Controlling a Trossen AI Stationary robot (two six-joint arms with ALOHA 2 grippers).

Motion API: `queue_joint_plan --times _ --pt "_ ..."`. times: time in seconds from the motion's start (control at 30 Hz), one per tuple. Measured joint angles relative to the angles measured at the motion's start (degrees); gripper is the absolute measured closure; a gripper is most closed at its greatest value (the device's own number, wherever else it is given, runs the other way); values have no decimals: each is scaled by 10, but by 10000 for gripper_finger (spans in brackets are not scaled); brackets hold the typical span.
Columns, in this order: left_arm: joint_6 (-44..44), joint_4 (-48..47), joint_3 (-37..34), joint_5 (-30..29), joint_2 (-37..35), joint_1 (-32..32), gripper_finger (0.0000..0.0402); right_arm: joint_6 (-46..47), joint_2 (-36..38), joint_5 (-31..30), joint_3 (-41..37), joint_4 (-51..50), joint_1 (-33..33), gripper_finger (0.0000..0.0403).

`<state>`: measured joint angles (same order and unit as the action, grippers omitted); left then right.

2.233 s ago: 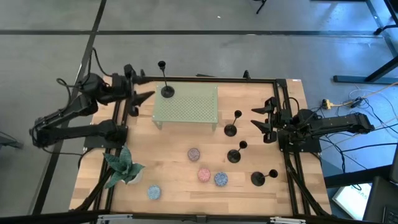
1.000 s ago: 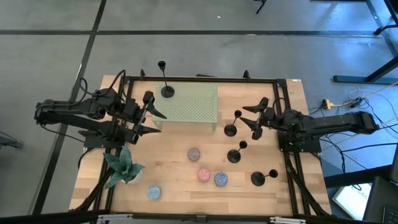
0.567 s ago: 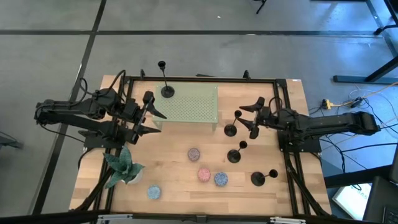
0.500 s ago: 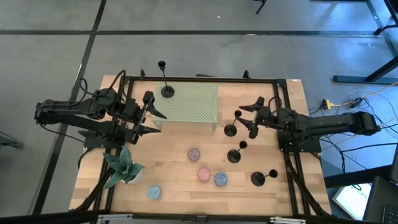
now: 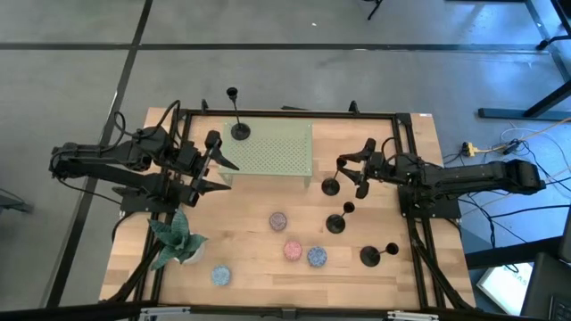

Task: Pick & Place candle stick holders
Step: Align the black candle holder with the black candle holder on the shelf

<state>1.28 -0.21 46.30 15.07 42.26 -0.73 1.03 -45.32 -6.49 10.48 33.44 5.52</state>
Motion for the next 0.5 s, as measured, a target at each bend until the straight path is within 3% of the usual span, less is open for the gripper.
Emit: queue_joint_plan --times 0.27,0.5 --pt "0 0 0 0 0 0 167 -15 0 25 0 22 0 284" --pt "0 0 0 0 0 0 167 -28 0 32 0 55 0 294"
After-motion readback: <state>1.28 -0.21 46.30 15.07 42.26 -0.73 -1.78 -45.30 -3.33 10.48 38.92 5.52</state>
